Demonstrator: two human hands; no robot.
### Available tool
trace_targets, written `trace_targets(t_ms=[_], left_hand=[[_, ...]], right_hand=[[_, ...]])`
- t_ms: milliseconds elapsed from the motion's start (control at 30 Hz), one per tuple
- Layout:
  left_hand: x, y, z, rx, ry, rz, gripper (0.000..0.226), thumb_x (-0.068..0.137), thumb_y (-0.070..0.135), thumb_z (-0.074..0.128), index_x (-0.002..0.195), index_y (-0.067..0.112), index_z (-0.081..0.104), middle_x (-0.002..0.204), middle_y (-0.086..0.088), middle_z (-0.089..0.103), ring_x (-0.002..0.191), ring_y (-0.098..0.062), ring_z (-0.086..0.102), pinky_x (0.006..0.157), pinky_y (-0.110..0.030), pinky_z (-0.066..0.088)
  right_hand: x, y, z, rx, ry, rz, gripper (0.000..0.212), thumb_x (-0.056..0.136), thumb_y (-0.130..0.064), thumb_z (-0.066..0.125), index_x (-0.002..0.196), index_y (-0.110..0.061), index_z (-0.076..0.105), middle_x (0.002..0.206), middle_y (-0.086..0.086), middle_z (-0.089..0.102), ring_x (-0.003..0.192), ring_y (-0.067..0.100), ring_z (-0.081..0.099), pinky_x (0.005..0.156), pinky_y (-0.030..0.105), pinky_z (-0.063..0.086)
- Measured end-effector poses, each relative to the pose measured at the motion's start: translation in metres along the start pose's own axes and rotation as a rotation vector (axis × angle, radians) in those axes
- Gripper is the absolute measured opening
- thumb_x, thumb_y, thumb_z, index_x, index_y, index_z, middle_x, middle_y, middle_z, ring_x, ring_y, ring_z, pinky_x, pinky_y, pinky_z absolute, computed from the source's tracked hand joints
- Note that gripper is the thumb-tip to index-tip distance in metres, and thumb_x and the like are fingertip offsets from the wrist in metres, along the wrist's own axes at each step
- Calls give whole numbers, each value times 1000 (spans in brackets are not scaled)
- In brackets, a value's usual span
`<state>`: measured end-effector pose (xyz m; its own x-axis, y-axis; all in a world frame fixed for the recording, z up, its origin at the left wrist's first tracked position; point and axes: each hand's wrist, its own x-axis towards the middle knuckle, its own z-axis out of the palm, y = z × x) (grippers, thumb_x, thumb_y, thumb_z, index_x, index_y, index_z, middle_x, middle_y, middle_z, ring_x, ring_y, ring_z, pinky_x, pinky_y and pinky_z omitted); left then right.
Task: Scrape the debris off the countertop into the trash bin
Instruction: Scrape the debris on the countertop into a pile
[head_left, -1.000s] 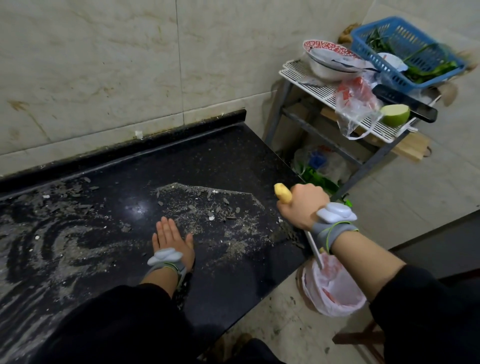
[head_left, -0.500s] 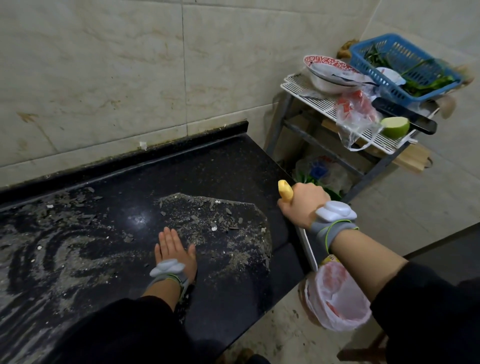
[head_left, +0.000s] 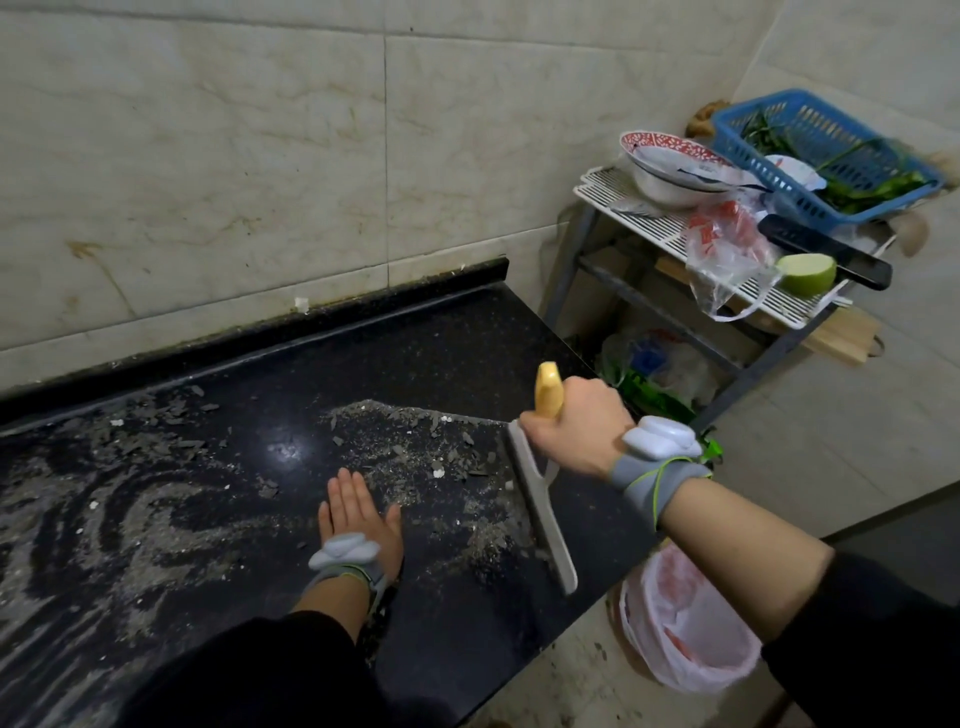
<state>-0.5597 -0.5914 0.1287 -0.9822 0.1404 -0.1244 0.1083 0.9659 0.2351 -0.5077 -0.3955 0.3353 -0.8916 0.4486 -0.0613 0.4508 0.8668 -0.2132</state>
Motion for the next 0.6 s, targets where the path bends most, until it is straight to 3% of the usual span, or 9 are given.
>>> trace_targets(t_ms=[133,267,433,600], left_hand=[[3,0,1,17,-69,-21,70,101,44,24,152,5,-4,160,-11,-9,149,-24,-5,118,-37,0],[2,-2,3,79,-98,-18,69,102,45,18,151,5,-10,160,-10,-14,148,-23,-9,119,-37,-2],[3,-1,1,84,-122,-13,69,102,45,16,151,5,-13,159,-10,-17,148,-23,-11,119,-36,-3],[1,-1,2,-30,-46,-26,82,88,55,-4,152,3,2,160,-13,-3,149,-27,1,114,-38,-5]], right_hand=[[16,9,-8,-96,76,31,37,85,-47,51,70,-13,53,79,14,61,84,40,62,64,32,43],[26,16,0,-176,19,32,37,88,-47,49,82,-12,61,85,12,64,87,39,63,66,32,43],[7,-5,19,-223,-24,-94,43,91,-51,43,83,-12,59,94,14,68,89,39,64,65,32,41],[-18,-36,27,-178,-44,-184,37,91,-46,43,74,-14,48,94,14,67,90,39,63,62,31,36]])
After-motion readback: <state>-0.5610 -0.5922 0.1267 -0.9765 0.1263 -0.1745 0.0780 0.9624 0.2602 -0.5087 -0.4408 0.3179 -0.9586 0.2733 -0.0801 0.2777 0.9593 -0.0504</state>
